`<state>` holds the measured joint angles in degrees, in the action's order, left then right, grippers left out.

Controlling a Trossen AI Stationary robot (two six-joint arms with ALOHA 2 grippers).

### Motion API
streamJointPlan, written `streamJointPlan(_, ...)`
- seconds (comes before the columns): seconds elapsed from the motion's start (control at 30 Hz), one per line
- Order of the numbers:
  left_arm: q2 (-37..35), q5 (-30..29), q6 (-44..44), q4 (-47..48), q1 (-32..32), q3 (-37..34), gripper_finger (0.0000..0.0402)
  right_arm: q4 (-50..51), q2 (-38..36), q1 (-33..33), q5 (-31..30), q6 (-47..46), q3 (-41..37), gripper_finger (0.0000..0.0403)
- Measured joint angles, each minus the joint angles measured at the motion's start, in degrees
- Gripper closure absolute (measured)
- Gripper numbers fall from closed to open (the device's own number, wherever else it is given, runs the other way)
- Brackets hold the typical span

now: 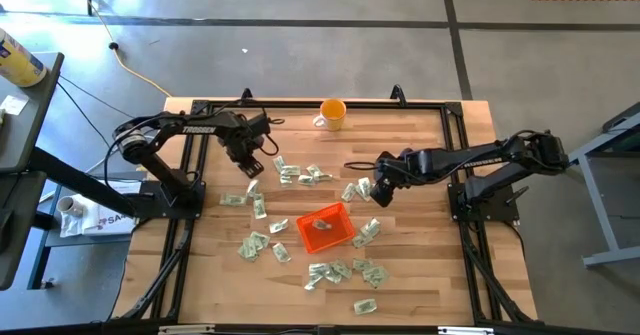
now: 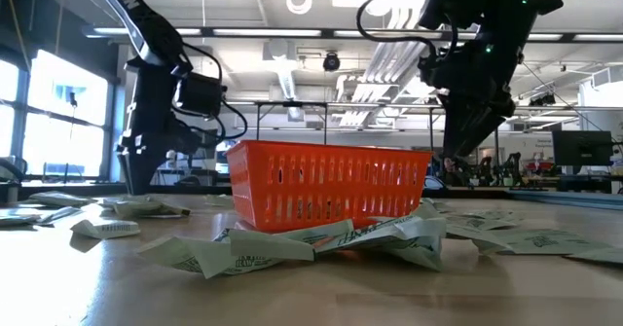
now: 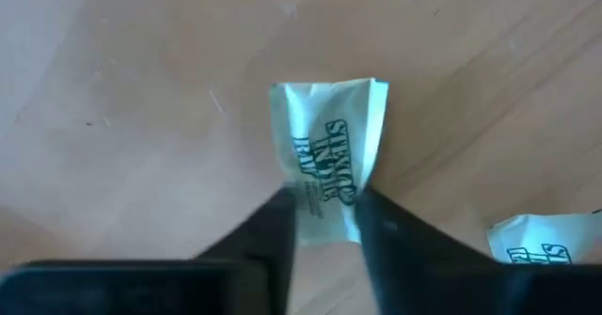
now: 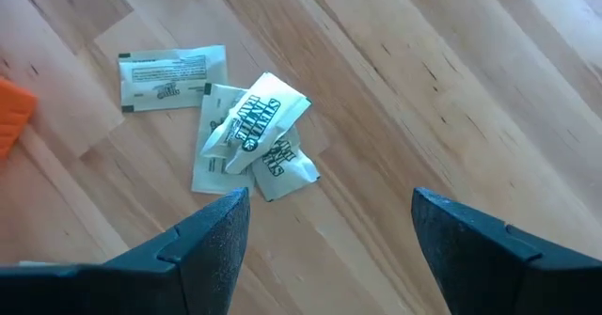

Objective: Pick and place Stevia / Truvia into bins
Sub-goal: Put the stevia packet into the bin

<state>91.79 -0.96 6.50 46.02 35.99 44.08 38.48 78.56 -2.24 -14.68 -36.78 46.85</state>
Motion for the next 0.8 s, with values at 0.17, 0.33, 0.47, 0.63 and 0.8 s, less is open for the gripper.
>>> streamJointPlan(0.17,0.33,2.03,3.29,0.95,0.0,2.28,0.0378,-0.07,-0.52,3.03,2.87,-5.45,0.0,0.0116)
streamJointPlan(0.33,-2.25,7.4,4.09,-1.64,-3.9,8.15,0.0365,1.46,-1.78,10.04,-2.02,-13.62,0.02,0.0116)
streamJointPlan(0.47,-6.03,12.82,2.95,-5.85,-10.86,13.34,0.0381,4.48,-1.81,15.05,-5.09,-23.18,0.02,0.0116)
streamJointPlan(0.63,-6.02,13.16,-3.33,-11.61,-19.93,19.61,0.0377,5.69,-1.81,20.14,-8.72,-33.28,0.02,0.0116)
streamJointPlan(0.8,0.0,16.3,-10.91,-13.56,-25.52,24.65,0.038,5.46,-1.81,22.99,-6.82,-38.68,0.02,0.0116)
